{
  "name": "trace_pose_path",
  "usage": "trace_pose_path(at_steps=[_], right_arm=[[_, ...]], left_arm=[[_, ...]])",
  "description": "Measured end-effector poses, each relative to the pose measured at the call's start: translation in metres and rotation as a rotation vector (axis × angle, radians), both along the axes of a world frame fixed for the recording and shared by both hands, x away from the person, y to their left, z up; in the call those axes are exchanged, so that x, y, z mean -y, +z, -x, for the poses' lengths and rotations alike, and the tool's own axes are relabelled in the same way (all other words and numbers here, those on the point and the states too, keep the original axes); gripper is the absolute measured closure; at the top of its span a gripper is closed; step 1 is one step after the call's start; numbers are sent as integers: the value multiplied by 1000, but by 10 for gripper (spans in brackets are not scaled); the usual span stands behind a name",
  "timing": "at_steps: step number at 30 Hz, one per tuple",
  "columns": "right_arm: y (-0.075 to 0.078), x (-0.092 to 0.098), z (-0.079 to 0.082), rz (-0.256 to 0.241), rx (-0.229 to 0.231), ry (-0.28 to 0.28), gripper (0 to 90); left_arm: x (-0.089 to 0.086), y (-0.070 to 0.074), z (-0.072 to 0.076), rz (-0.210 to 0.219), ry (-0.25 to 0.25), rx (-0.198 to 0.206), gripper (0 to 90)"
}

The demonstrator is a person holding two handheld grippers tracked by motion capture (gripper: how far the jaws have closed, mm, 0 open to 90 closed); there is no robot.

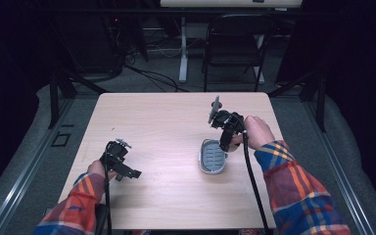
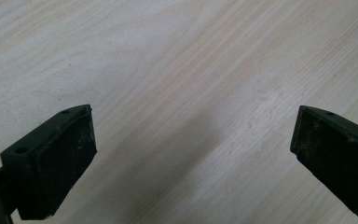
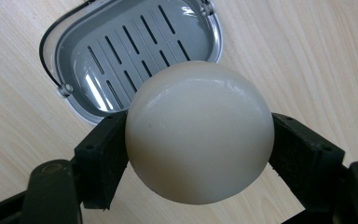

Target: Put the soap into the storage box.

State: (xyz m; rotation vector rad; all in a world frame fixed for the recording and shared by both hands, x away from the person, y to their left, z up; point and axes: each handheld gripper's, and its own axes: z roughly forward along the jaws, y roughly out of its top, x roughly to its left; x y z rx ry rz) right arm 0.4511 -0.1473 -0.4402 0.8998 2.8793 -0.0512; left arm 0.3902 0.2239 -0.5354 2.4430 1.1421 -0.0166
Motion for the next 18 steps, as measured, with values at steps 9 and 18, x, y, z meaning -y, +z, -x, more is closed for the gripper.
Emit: trace_pose_path(at_steps=[9,18], right_arm=[[-3,-9,0,-2,-6,15,239],[-7,-18,0,-9,-13,29,239]], left_arm=[[0,0,0,-1,-1,1,0],[0,0,0,0,-1,-1,0]])
